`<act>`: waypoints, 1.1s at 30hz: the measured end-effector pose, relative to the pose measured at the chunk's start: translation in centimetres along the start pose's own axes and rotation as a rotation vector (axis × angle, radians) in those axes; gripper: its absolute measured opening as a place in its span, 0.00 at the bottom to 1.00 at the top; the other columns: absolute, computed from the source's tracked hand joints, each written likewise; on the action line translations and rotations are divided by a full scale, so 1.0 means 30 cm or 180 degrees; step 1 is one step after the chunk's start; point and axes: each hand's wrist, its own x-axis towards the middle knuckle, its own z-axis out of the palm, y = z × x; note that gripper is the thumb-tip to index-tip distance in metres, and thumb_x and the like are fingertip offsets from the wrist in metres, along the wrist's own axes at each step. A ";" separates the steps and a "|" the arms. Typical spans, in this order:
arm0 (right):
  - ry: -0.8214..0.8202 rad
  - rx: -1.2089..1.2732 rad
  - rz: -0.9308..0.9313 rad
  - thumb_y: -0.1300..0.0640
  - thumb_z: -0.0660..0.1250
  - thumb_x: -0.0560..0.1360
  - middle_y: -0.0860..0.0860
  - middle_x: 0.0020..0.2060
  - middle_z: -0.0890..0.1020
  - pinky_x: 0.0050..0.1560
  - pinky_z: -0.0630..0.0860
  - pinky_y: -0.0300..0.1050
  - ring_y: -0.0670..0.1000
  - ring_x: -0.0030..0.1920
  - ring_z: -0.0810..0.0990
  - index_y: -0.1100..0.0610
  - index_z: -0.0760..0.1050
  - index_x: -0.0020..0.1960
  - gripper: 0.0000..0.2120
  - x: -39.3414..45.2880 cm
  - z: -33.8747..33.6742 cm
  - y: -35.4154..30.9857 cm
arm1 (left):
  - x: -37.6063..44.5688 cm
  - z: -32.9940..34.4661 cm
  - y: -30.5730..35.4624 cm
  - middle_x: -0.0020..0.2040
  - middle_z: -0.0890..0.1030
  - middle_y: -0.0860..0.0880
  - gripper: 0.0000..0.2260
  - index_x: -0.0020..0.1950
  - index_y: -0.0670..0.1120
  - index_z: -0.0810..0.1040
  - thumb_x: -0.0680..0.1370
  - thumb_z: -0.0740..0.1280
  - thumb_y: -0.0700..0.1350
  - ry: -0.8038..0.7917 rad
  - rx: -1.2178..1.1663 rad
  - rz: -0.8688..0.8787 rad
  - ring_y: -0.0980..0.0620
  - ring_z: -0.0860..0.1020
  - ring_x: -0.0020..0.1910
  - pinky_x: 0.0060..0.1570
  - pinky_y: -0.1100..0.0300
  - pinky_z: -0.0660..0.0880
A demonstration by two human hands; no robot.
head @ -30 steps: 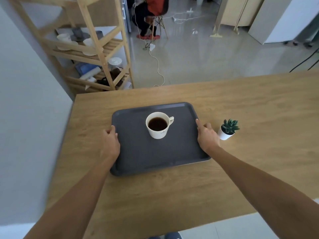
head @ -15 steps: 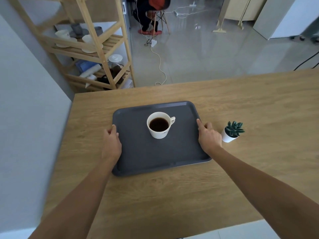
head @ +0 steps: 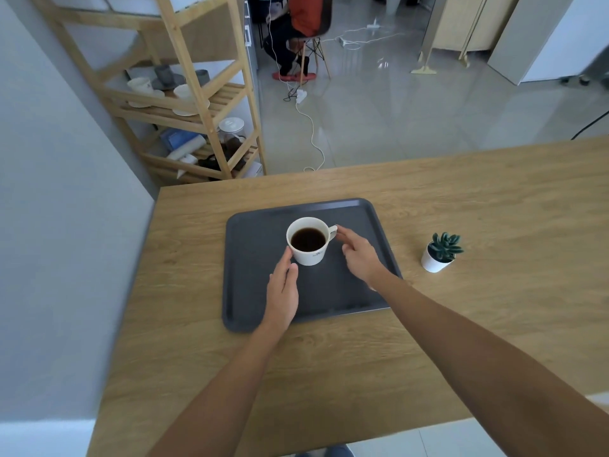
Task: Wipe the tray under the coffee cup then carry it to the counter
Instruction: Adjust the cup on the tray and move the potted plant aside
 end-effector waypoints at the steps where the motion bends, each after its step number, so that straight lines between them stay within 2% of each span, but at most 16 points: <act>1: -0.0003 0.0064 0.0039 0.66 0.50 0.79 0.46 0.66 0.76 0.55 0.70 0.37 0.49 0.66 0.71 0.47 0.66 0.71 0.25 -0.003 -0.002 -0.002 | 0.003 0.001 0.000 0.72 0.67 0.62 0.20 0.74 0.53 0.65 0.81 0.55 0.50 -0.0028 -0.0077 -0.0043 0.64 0.63 0.72 0.75 0.50 0.58; 3: 0.0003 0.0147 0.0085 0.66 0.50 0.79 0.45 0.65 0.77 0.47 0.68 0.32 0.47 0.63 0.72 0.47 0.68 0.70 0.25 -0.008 -0.005 -0.005 | 0.006 0.002 0.008 0.73 0.66 0.60 0.19 0.75 0.51 0.64 0.83 0.54 0.48 -0.0065 -0.0200 -0.0124 0.63 0.62 0.73 0.76 0.52 0.57; 5: 0.0020 0.0194 0.0105 0.66 0.50 0.79 0.45 0.64 0.78 0.53 0.68 0.35 0.48 0.65 0.72 0.47 0.68 0.69 0.24 -0.015 -0.002 -0.003 | 0.006 0.001 0.017 0.74 0.65 0.58 0.20 0.75 0.50 0.64 0.83 0.54 0.47 -0.0098 -0.0247 -0.0149 0.62 0.61 0.74 0.76 0.55 0.56; 7: 0.0072 0.0214 0.0098 0.66 0.51 0.79 0.45 0.63 0.78 0.60 0.66 0.39 0.49 0.67 0.71 0.48 0.69 0.69 0.24 -0.021 0.003 0.003 | 0.008 0.001 0.025 0.75 0.65 0.55 0.20 0.75 0.49 0.63 0.83 0.53 0.46 -0.0152 -0.0331 -0.0157 0.61 0.61 0.74 0.73 0.65 0.56; 9: 0.0083 0.0206 0.0100 0.66 0.51 0.79 0.45 0.63 0.78 0.61 0.65 0.40 0.48 0.67 0.71 0.48 0.69 0.69 0.24 -0.033 0.004 0.008 | 0.012 -0.001 0.032 0.76 0.64 0.55 0.20 0.76 0.48 0.61 0.83 0.53 0.45 -0.0207 -0.0407 -0.0225 0.63 0.60 0.73 0.68 0.71 0.57; 12: -0.0003 0.0166 0.0121 0.66 0.51 0.79 0.45 0.65 0.77 0.61 0.64 0.40 0.49 0.69 0.69 0.48 0.67 0.70 0.24 -0.049 -0.003 0.010 | 0.021 -0.015 0.041 0.77 0.61 0.55 0.21 0.77 0.50 0.59 0.83 0.53 0.47 -0.0353 -0.0385 -0.0333 0.61 0.58 0.75 0.71 0.67 0.55; 16: -0.0242 0.0083 0.0226 0.63 0.52 0.80 0.46 0.72 0.69 0.74 0.59 0.48 0.50 0.74 0.63 0.47 0.56 0.76 0.26 -0.088 -0.018 0.000 | 0.009 -0.046 0.071 0.78 0.56 0.57 0.22 0.77 0.53 0.54 0.83 0.52 0.50 -0.0541 -0.0090 -0.0449 0.60 0.54 0.76 0.74 0.61 0.50; 18: -0.0200 -0.0048 0.0220 0.60 0.53 0.81 0.47 0.74 0.66 0.74 0.58 0.46 0.51 0.75 0.61 0.48 0.52 0.77 0.26 -0.130 -0.024 -0.006 | -0.033 -0.055 0.084 0.78 0.55 0.58 0.22 0.77 0.54 0.53 0.83 0.51 0.52 -0.0458 0.0112 -0.0466 0.59 0.53 0.77 0.76 0.57 0.48; 20: 0.0094 -0.0103 0.0104 0.59 0.53 0.81 0.48 0.74 0.66 0.68 0.62 0.41 0.51 0.73 0.64 0.49 0.55 0.77 0.25 -0.193 -0.027 -0.005 | -0.099 -0.061 0.078 0.78 0.56 0.57 0.23 0.77 0.53 0.54 0.83 0.52 0.52 -0.0265 0.0484 -0.0307 0.58 0.52 0.77 0.77 0.50 0.47; 22: 0.0613 -0.0130 -0.0046 0.59 0.56 0.81 0.48 0.70 0.71 0.63 0.66 0.40 0.50 0.69 0.70 0.51 0.61 0.74 0.22 -0.272 -0.043 0.011 | -0.174 -0.058 0.059 0.78 0.58 0.53 0.23 0.77 0.49 0.57 0.83 0.53 0.50 -0.0067 0.0923 0.0053 0.56 0.53 0.77 0.77 0.48 0.50; 25: 0.1443 -0.0181 -0.0275 0.61 0.58 0.79 0.52 0.60 0.80 0.61 0.73 0.47 0.52 0.60 0.78 0.55 0.70 0.67 0.18 -0.369 -0.100 0.080 | -0.264 -0.012 0.060 0.76 0.63 0.52 0.21 0.76 0.46 0.61 0.82 0.54 0.49 -0.0118 0.1255 0.0582 0.55 0.57 0.76 0.76 0.54 0.54; 27: 0.1831 -0.0135 -0.0100 0.61 0.58 0.78 0.54 0.53 0.82 0.54 0.74 0.47 0.55 0.54 0.80 0.55 0.73 0.62 0.14 -0.407 -0.163 0.131 | -0.285 0.056 0.089 0.75 0.65 0.52 0.21 0.75 0.45 0.63 0.82 0.55 0.48 -0.0325 0.1275 0.0774 0.56 0.60 0.75 0.75 0.58 0.56; 29: 0.2144 -0.0107 0.0123 0.61 0.57 0.78 0.56 0.50 0.82 0.49 0.70 0.44 0.58 0.50 0.80 0.56 0.75 0.59 0.12 -0.418 -0.237 0.183 | -0.275 0.151 0.131 0.74 0.66 0.51 0.20 0.74 0.44 0.65 0.82 0.55 0.47 -0.0501 0.1199 0.0830 0.55 0.61 0.75 0.74 0.59 0.57; 33: 0.2346 -0.0074 0.0367 0.62 0.56 0.78 0.58 0.53 0.81 0.51 0.68 0.45 0.61 0.54 0.78 0.57 0.75 0.58 0.12 -0.400 -0.379 0.247 | -0.224 0.372 0.228 0.73 0.68 0.47 0.19 0.73 0.42 0.67 0.82 0.55 0.45 -0.0800 0.0806 0.0440 0.52 0.64 0.73 0.72 0.60 0.58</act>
